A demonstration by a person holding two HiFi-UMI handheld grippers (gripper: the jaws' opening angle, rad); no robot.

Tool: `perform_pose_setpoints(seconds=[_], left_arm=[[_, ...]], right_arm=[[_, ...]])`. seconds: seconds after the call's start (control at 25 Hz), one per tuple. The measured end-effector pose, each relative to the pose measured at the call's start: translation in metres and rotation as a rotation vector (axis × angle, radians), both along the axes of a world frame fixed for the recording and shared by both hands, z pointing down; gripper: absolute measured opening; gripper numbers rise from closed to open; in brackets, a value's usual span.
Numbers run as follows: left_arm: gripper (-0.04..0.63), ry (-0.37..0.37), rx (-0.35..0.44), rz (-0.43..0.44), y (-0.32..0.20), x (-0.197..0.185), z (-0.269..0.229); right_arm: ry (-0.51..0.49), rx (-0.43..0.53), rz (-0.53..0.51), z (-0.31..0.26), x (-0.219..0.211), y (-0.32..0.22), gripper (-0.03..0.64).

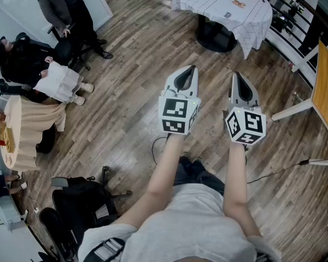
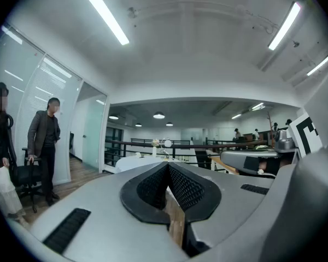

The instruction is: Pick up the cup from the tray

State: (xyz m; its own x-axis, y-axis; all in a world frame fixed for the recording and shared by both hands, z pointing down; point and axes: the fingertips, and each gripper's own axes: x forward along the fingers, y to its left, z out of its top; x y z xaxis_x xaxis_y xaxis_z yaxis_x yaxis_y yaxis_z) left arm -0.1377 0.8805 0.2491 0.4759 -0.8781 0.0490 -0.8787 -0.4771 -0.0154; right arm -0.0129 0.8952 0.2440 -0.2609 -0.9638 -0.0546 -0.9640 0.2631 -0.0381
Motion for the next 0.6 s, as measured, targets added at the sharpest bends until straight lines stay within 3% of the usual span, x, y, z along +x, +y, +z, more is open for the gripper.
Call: perform_pose_setpoints(seconds=[0.6], left_arm=[[0.005, 0.009, 0.0, -0.004, -0.0102, 0.0048, -0.0004]], right_arm=[[-0.013, 0.012, -0.006, -0.0008, 0.0042, -0.0091, 0.009]])
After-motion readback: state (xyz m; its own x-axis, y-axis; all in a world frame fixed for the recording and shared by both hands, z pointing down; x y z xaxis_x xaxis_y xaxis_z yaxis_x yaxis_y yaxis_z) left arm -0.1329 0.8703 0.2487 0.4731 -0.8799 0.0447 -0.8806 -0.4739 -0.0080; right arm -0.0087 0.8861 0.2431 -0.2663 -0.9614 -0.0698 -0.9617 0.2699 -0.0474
